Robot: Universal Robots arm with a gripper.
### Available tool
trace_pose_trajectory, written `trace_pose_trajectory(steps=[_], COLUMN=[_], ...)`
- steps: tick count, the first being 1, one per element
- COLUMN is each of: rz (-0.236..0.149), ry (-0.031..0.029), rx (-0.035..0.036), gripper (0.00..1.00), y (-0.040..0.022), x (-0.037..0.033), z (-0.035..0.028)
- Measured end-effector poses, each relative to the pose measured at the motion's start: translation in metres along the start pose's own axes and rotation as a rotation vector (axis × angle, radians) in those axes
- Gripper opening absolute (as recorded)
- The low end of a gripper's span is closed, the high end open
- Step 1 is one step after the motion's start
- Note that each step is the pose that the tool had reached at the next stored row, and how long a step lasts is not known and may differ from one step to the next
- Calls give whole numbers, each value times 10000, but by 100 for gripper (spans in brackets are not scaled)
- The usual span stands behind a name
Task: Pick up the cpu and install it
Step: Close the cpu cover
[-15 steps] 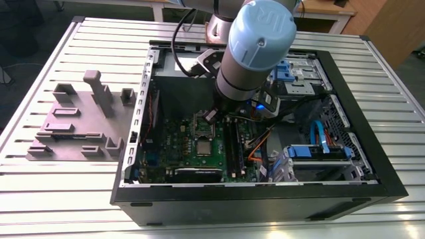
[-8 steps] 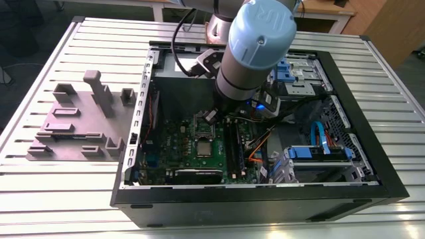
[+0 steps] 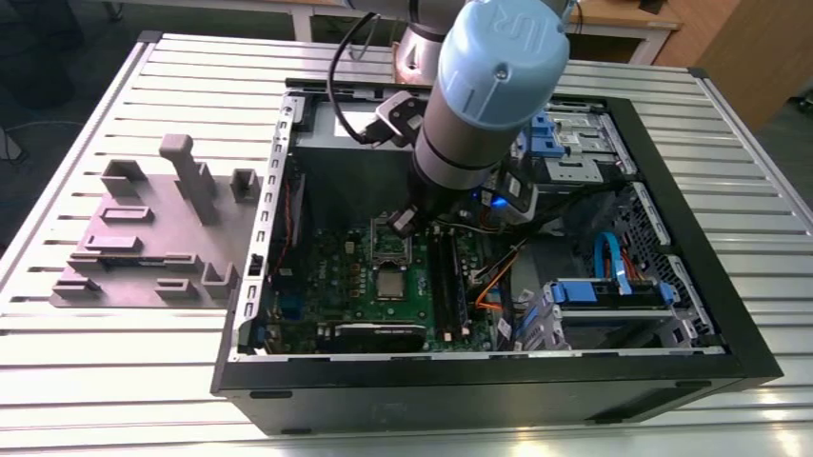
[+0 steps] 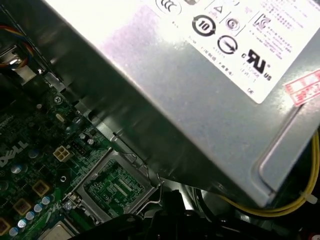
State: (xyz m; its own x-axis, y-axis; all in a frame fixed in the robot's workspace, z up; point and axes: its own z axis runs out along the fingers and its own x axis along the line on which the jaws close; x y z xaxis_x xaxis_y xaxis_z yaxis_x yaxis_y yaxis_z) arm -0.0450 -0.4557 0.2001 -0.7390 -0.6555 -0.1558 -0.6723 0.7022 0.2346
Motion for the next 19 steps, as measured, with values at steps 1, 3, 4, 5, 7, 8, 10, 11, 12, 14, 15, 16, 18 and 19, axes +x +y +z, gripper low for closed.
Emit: trace_pose_trajectory(steps=[1, 3, 4, 5, 7, 8, 10, 11, 12, 14, 15, 16, 18, 19], rz=[0, 1, 1, 2, 4, 5, 7, 8, 9, 11, 12, 13, 16, 17], ry=[2, 11, 19, 29, 60, 75, 104, 118, 133, 161, 176, 197, 241, 263], rx=[1, 12, 21, 33, 65, 81, 114, 130, 146, 177, 193, 218, 266, 289], gripper=[11, 11, 11, 11, 11, 11, 11, 11, 11, 11, 11, 11, 11, 11], y=[2, 5, 7, 8, 11, 12, 16, 17, 19, 22, 23, 25, 28, 29], x=[-2, -4, -5, -6, -7, -8, -10, -12, -13, -15, -16, -17, -19, -20], z=[-7, -20, -26, -32, -43, -49, -61, -68, -75, -86, -90, -95, -106, -112])
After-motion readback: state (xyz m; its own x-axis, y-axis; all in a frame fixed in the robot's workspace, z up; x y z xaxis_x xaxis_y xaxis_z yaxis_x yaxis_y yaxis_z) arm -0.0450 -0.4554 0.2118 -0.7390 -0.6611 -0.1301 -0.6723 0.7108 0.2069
